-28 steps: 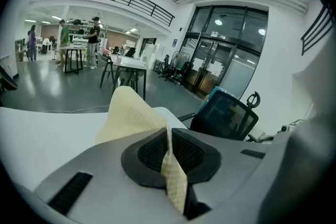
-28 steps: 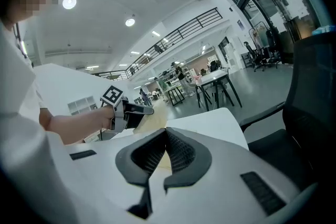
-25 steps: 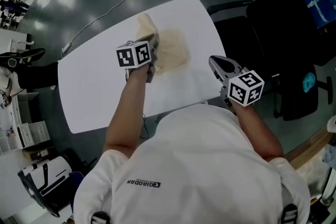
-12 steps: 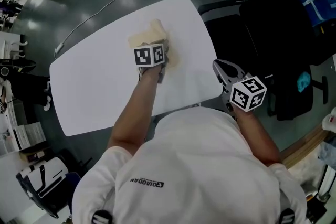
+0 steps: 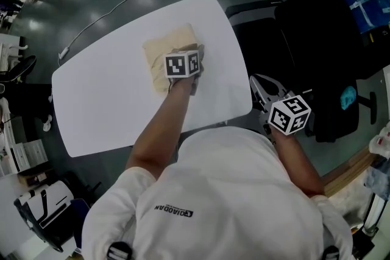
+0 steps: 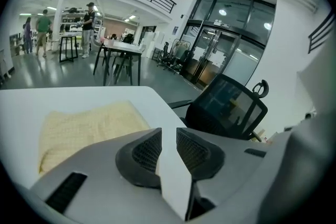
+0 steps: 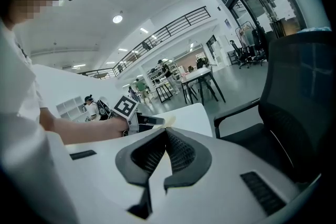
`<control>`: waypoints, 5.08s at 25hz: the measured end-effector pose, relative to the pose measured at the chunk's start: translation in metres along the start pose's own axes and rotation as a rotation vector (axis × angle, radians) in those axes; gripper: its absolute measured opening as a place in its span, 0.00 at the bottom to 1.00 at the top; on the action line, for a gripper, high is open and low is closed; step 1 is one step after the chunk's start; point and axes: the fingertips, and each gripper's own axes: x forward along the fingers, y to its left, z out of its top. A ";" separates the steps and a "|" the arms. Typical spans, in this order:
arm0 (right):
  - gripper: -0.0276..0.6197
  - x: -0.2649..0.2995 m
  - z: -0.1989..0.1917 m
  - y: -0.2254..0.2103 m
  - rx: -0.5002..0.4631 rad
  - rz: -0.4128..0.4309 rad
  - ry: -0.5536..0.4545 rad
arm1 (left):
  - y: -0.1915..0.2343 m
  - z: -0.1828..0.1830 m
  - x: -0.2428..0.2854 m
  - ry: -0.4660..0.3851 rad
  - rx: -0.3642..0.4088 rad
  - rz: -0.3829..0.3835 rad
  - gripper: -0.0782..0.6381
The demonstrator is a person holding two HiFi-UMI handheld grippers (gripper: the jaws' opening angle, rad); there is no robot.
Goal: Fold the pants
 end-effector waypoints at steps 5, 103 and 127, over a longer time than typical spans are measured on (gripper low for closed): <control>0.07 0.006 0.005 0.011 -0.021 0.048 -0.004 | -0.026 0.016 -0.025 -0.060 -0.002 -0.064 0.25; 0.07 -0.134 -0.082 0.214 -0.237 0.328 -0.033 | -0.158 -0.190 -0.345 -0.327 0.085 -0.129 0.15; 0.07 -0.131 -0.091 0.224 -0.273 0.313 -0.016 | -0.153 -0.190 -0.350 -0.309 0.137 -0.128 0.15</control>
